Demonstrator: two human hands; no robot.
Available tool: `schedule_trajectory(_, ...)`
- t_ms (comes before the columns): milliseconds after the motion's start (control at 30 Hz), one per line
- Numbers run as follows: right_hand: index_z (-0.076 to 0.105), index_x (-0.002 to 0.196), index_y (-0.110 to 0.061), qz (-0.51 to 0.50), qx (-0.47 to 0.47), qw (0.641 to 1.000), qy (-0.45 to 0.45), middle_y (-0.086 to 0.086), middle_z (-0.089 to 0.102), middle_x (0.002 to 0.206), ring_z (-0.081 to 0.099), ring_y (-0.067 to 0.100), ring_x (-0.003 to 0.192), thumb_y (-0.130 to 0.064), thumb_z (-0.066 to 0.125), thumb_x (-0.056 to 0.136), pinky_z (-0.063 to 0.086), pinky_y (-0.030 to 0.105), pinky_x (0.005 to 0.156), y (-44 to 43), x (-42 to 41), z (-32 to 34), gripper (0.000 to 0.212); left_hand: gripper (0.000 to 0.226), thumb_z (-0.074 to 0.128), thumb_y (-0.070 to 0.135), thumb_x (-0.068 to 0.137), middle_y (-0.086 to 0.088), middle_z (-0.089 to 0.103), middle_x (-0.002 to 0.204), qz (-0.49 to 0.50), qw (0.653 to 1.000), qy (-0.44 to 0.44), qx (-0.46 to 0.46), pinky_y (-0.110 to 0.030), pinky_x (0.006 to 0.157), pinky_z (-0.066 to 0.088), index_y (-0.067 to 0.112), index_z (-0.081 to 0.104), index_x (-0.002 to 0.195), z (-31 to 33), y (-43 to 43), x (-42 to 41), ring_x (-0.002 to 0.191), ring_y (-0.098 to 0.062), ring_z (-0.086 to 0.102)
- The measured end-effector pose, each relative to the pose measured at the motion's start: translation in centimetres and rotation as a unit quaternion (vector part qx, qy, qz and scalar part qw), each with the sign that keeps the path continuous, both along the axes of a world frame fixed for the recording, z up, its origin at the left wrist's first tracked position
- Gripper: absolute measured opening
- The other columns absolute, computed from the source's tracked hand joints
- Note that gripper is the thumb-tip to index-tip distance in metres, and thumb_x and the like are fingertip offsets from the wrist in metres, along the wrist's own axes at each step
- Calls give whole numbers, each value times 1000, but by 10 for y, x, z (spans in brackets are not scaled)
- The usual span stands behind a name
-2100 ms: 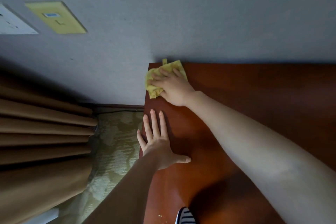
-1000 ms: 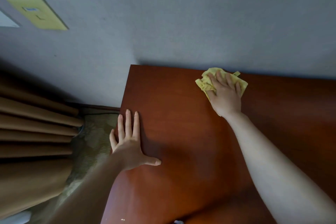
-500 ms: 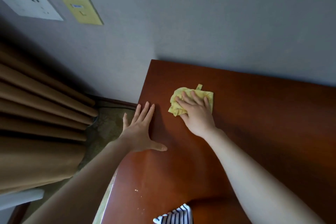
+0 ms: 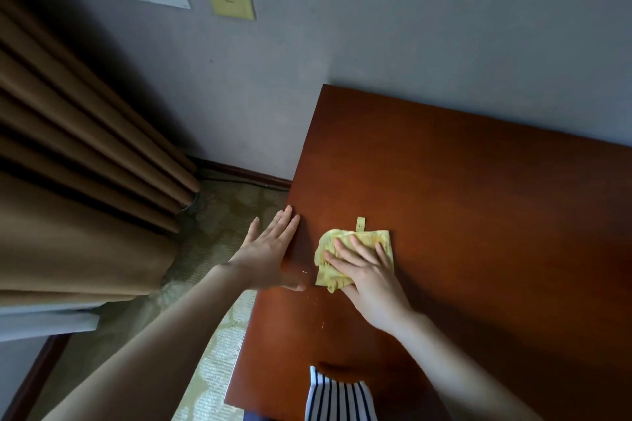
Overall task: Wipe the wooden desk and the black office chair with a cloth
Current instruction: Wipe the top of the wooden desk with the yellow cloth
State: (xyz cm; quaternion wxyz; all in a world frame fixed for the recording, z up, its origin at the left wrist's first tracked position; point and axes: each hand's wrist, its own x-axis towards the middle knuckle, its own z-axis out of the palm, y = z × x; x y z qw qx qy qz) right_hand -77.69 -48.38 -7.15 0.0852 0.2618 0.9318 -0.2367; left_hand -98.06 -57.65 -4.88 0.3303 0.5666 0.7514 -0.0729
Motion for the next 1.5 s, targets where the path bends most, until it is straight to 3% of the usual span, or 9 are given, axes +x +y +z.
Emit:
schedule_trajectory(200, 21, 145, -44, 28, 21, 999, 14, -27, 2, 147, -15, 0, 139, -21, 56, 93, -16, 32, 113, -27, 21, -5, 68, 139, 73, 66, 62, 5, -40, 145, -55, 998, 3, -25, -35, 111, -18, 16, -28, 144, -2, -35, 3, 140, -12, -25)
schedule_trajectory(367, 34, 141, -39, 31, 4, 998, 63, -22, 23, 147, 8, 2, 143, -11, 67, 85, 3, 34, 118, -9, 14, -7, 71, 143, 67, 74, 60, 0, -42, 146, -109, 986, 116, -57, -54, 109, -17, 13, -36, 139, -1, -40, 9, 140, -19, -28)
schedule_trajectory(500, 36, 142, -35, 17, 10, 997, 73, -16, 27, 150, 8, 3, 142, -10, 64, 87, 0, 32, 117, 27, -16, -6, 66, 142, 62, 77, 61, -2, -44, 144, -117, 977, 168, -57, -64, 103, -18, 11, -40, 135, -2, -41, 15, 139, -26, -31)
schedule_trajectory(667, 36, 143, -34, -25, 9, 998, 57, -12, 26, 153, 9, 10, 145, -13, 56, 93, -2, 34, 116, 90, -69, -6, 58, 143, 62, 77, 61, -2, -51, 137, -103, 978, 170, -62, -65, 100, -23, 13, -48, 125, -8, -41, 16, 131, -28, -39)
schedule_trajectory(867, 38, 143, -31, -58, 39, 997, 42, -4, 29, 154, 15, 19, 145, -19, 55, 94, 10, 45, 116, 156, -130, -8, 53, 146, 63, 76, 60, -1, -54, 136, -93, 982, 156, -59, -66, 102, -22, 14, -52, 124, -11, -42, 15, 132, -31, -40)
schedule_trajectory(967, 41, 142, -31, -122, 62, 990, 40, -4, 30, 154, 17, 18, 144, -21, 54, 95, 13, 44, 116, 169, -156, -8, 49, 146, 62, 77, 59, 0, -57, 133, -91, 983, 147, -62, -67, 102, -22, 15, -51, 126, -12, -41, 15, 131, -31, -42)
schedule_trajectory(1100, 46, 139, -30, -220, 64, 972, 58, -5, 31, 153, 14, 17, 145, -21, 52, 96, 5, 45, 115, 148, -176, -9, 45, 147, 63, 77, 58, 3, -59, 130, -81, 984, 141, -68, -67, 100, -24, 18, -53, 124, -13, -41, 14, 130, -30, -42)
schedule_trajectory(1500, 45, 139, -35, -42, 36, 995, 78, -12, 33, 151, 14, 12, 145, -15, 59, 90, -3, 38, 116, 27, -98, -15, 54, 142, 60, 81, 58, 4, -45, 145, -85, 980, 166, -65, -66, 93, -27, 20, -48, 129, -9, -41, 11, 131, -29, -40)
